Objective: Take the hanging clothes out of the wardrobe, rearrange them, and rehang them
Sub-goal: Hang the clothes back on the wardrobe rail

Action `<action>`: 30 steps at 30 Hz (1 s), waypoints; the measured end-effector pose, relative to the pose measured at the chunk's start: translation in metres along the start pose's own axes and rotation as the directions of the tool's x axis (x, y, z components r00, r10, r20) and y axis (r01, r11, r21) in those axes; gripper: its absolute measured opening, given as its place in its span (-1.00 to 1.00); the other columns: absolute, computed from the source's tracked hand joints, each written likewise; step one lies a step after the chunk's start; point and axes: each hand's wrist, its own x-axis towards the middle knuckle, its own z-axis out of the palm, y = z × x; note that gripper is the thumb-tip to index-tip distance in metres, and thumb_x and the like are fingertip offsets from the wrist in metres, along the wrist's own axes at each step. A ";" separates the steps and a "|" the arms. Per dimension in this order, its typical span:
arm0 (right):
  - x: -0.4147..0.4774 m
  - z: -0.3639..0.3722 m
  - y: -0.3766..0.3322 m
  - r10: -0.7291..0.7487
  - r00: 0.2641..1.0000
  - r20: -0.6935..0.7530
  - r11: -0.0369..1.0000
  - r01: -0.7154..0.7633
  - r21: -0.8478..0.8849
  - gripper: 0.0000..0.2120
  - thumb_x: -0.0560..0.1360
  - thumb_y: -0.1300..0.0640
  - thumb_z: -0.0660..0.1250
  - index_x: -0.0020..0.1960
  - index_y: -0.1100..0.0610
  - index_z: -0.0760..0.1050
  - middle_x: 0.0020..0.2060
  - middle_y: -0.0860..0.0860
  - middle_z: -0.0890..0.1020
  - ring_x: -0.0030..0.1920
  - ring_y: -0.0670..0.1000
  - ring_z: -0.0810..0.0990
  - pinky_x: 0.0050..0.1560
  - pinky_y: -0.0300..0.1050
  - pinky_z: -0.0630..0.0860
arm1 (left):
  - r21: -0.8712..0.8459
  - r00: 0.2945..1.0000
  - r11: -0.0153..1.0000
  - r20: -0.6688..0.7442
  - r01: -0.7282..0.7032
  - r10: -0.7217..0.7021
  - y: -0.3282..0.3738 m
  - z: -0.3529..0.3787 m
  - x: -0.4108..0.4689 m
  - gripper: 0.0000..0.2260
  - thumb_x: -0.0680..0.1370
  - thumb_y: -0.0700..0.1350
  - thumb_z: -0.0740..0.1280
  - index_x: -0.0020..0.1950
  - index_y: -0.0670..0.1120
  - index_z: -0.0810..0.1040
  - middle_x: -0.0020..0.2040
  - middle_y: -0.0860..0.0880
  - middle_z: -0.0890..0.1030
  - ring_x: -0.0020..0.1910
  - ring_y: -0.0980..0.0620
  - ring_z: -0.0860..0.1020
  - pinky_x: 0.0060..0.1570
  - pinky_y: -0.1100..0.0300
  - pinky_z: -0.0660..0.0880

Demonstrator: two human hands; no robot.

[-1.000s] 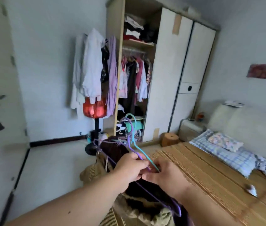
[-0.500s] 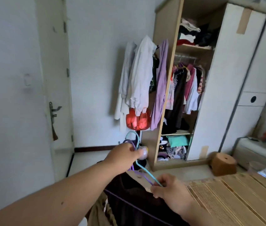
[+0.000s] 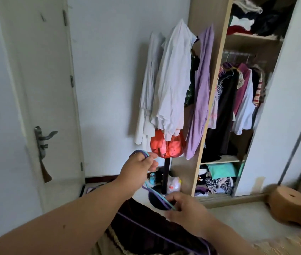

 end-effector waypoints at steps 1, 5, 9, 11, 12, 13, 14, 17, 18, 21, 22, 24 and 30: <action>0.025 -0.009 0.005 -0.027 1.000 0.004 0.998 0.027 -0.049 -0.75 0.43 0.00 0.38 0.11 -0.13 0.50 -0.41 -0.12 0.49 -0.44 -0.24 0.44 -0.41 -0.41 0.32 | 0.014 1.000 1.000 0.000 0.001 -0.001 0.000 0.002 0.025 -0.80 0.62 -0.21 0.16 -0.11 -0.03 0.53 -0.20 0.00 0.61 -0.15 0.06 0.60 0.07 0.16 0.49; 0.099 -0.040 0.014 -0.126 0.991 -0.042 0.974 0.116 -0.196 -0.55 0.48 0.08 0.32 0.28 -0.29 0.36 -0.30 -0.19 0.53 -0.30 -0.29 0.49 -0.29 -0.47 0.37 | 0.062 1.000 0.998 0.030 -0.001 -0.001 0.000 0.010 0.108 -0.78 0.61 -0.19 0.18 -0.18 -0.04 0.53 -0.20 0.03 0.64 -0.13 0.07 0.63 0.09 0.16 0.49; 0.168 -0.062 0.028 -0.205 0.974 -0.099 0.939 0.167 -0.302 -0.43 0.49 0.12 0.26 0.35 -0.39 0.24 -0.15 -0.16 0.55 -0.18 -0.26 0.47 -0.18 -0.45 0.32 | 0.137 0.997 0.990 0.075 -0.039 0.029 -0.005 0.020 0.190 -0.77 0.61 -0.17 0.17 -0.20 -0.02 0.52 -0.17 0.02 0.65 -0.14 0.10 0.63 0.02 0.21 0.50; 0.200 -0.071 0.038 -0.191 0.974 -0.125 0.938 0.144 -0.314 -0.43 0.47 0.14 0.25 0.37 -0.35 0.27 -0.12 -0.24 0.55 -0.11 -0.37 0.48 -0.13 -0.53 0.33 | 0.117 0.996 0.992 0.084 -0.048 0.038 -0.013 0.025 0.229 -0.79 0.61 -0.17 0.17 -0.18 -0.01 0.52 -0.18 0.04 0.65 -0.08 0.02 0.64 0.00 0.15 0.52; 0.216 -0.074 0.043 -0.185 0.973 -0.137 0.937 0.132 -0.323 -0.42 0.47 0.14 0.25 0.37 -0.34 0.27 -0.01 -0.23 0.58 -0.01 -0.34 0.50 -0.02 -0.45 0.41 | 0.108 0.995 0.993 0.094 -0.050 0.040 -0.019 0.029 0.248 -0.79 0.61 -0.17 0.18 -0.18 -0.01 0.51 -0.17 0.04 0.65 -0.06 0.00 0.64 -0.03 0.15 0.52; 0.233 -0.078 0.049 -0.182 0.972 -0.149 0.936 0.125 -0.329 -0.41 0.46 0.15 0.25 0.36 -0.37 0.27 0.06 -0.18 0.60 0.05 -0.26 0.53 0.05 -0.31 0.47 | 0.108 0.992 0.993 0.122 -0.050 0.037 -0.025 0.032 0.269 -0.79 0.61 -0.17 0.18 -0.18 -0.01 0.51 -0.15 0.01 0.66 -0.05 -0.01 0.64 -0.04 0.16 0.51; 0.248 -0.082 0.056 -0.179 0.970 -0.165 0.935 0.116 -0.335 -0.39 0.44 0.16 0.25 0.32 -0.41 0.27 0.04 -0.13 0.62 0.01 -0.19 0.56 0.03 -0.23 0.51 | 0.100 0.988 0.994 0.152 -0.046 0.031 -0.031 0.036 0.289 -0.80 0.61 -0.16 0.19 -0.17 -0.01 0.51 -0.10 -0.03 0.66 -0.02 -0.02 0.64 -0.01 0.15 0.51; 0.297 -0.095 0.081 -0.096 0.976 -0.197 0.914 0.008 -0.406 -0.44 0.40 0.13 0.28 0.27 -0.39 0.34 -0.09 -0.07 0.63 -0.15 -0.12 0.57 -0.09 -0.17 0.52 | 0.057 0.970 0.998 0.241 -0.029 0.015 -0.055 0.045 0.348 -0.85 0.61 -0.14 0.21 -0.10 -0.07 0.54 -0.03 -0.08 0.66 -0.02 0.03 0.62 0.10 0.10 0.52; 0.316 -0.102 0.091 -0.024 0.977 -0.210 0.904 -0.068 -0.422 -0.50 0.40 0.08 0.30 0.29 -0.27 0.40 -0.09 -0.05 0.63 -0.14 -0.08 0.58 -0.08 -0.14 0.53 | 0.044 0.960 0.998 0.280 -0.035 0.021 -0.064 0.050 0.373 -0.85 0.62 -0.16 0.21 -0.09 -0.09 0.55 -0.06 -0.07 0.66 -0.08 0.08 0.61 0.02 0.16 0.53; 0.354 -0.128 0.108 0.154 0.969 -0.194 0.889 -0.221 -0.400 -0.44 0.41 0.06 0.36 0.31 -0.35 0.33 -0.11 -0.05 0.59 -0.20 -0.08 0.54 -0.17 -0.21 0.49 | -0.002 0.916 1.000 0.400 -0.019 0.018 -0.080 0.066 0.429 -0.81 0.62 -0.23 0.17 -0.12 -0.11 0.54 -0.18 -0.02 0.63 -0.24 0.18 0.58 -0.26 0.37 0.51; 0.361 -0.136 0.109 0.179 0.965 -0.194 0.882 -0.244 -0.403 -0.36 0.41 0.07 0.36 0.30 -0.46 0.22 -0.11 -0.06 0.59 -0.24 -0.11 0.51 -0.22 -0.25 0.44 | 0.002 0.899 1.000 0.438 -0.023 0.020 -0.081 0.072 0.445 -0.79 0.62 -0.25 0.15 -0.12 -0.12 0.53 -0.20 -0.01 0.62 -0.25 0.19 0.58 -0.25 0.36 0.51; 0.373 -0.153 0.110 0.213 0.954 -0.209 0.859 -0.285 -0.425 -0.28 0.42 0.09 0.37 0.25 -0.57 0.10 -0.08 -0.06 0.62 -0.32 -0.18 0.47 -0.29 -0.32 0.40 | 0.028 0.866 0.998 0.498 -0.058 0.037 -0.081 0.089 0.476 -0.77 0.62 -0.25 0.15 -0.15 -0.08 0.53 -0.20 -0.02 0.64 -0.18 0.10 0.61 -0.10 0.21 0.52; 0.387 -0.193 0.130 0.399 0.879 -0.260 0.826 -0.468 -0.314 -0.42 0.44 0.08 0.37 0.30 -0.43 0.30 -0.15 -0.12 0.62 -0.21 -0.17 0.54 -0.16 -0.28 0.46 | 0.025 0.758 0.995 0.650 -0.102 0.061 -0.078 0.151 0.530 -0.76 0.62 -0.19 0.15 -0.16 -0.04 0.54 -0.14 -0.05 0.65 -0.12 0.05 0.63 -0.21 0.22 0.52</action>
